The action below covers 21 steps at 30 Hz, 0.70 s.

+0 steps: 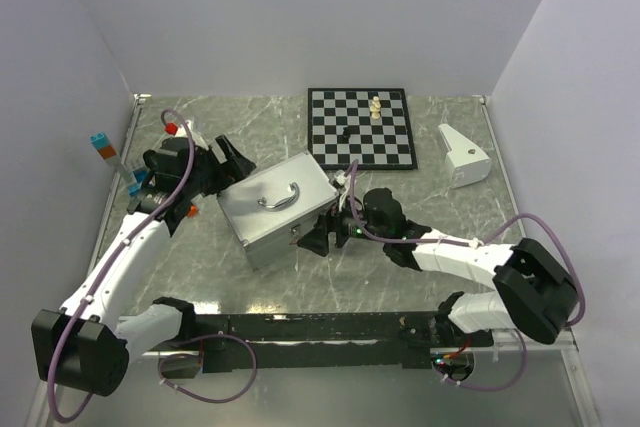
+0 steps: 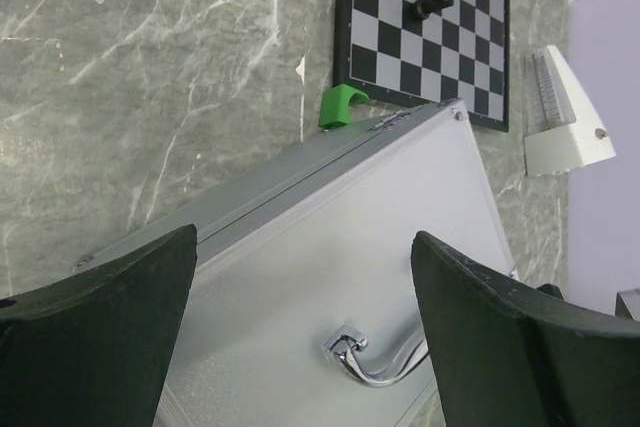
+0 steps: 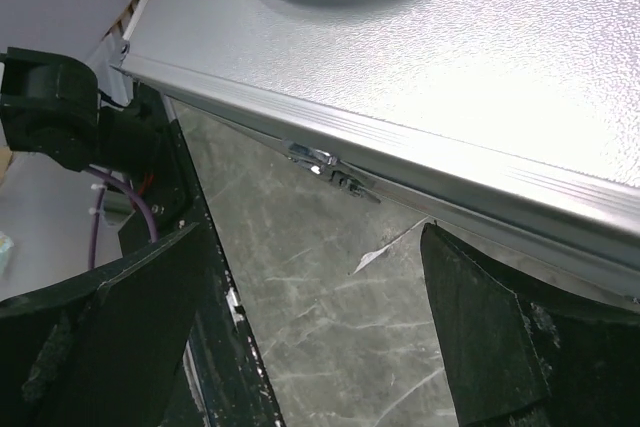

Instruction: Organize the medicine kit

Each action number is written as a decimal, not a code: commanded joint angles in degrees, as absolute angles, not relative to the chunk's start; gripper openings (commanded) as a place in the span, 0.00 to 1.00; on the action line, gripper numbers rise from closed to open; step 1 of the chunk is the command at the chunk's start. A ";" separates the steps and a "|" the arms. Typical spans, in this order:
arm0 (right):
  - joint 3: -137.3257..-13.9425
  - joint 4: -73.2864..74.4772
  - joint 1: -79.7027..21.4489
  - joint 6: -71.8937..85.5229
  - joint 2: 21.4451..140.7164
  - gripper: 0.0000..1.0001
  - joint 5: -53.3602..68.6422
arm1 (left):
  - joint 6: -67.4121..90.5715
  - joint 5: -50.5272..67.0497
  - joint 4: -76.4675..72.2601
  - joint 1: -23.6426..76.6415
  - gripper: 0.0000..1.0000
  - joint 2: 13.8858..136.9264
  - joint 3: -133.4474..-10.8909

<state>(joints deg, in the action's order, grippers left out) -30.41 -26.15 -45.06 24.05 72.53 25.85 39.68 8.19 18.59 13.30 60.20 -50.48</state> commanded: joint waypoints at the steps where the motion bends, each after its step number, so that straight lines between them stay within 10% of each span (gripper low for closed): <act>1: -31.20 -34.19 -43.95 26.10 75.40 0.94 30.67 | 37.18 9.49 19.07 13.18 0.92 61.08 -51.50; 21: -26.72 -48.95 -44.38 37.70 82.61 0.89 26.90 | 36.03 6.41 19.16 13.18 0.91 61.00 -49.05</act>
<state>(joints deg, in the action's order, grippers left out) -28.42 -40.82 -43.99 33.39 82.26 30.70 36.60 7.05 19.97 13.30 62.65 -49.89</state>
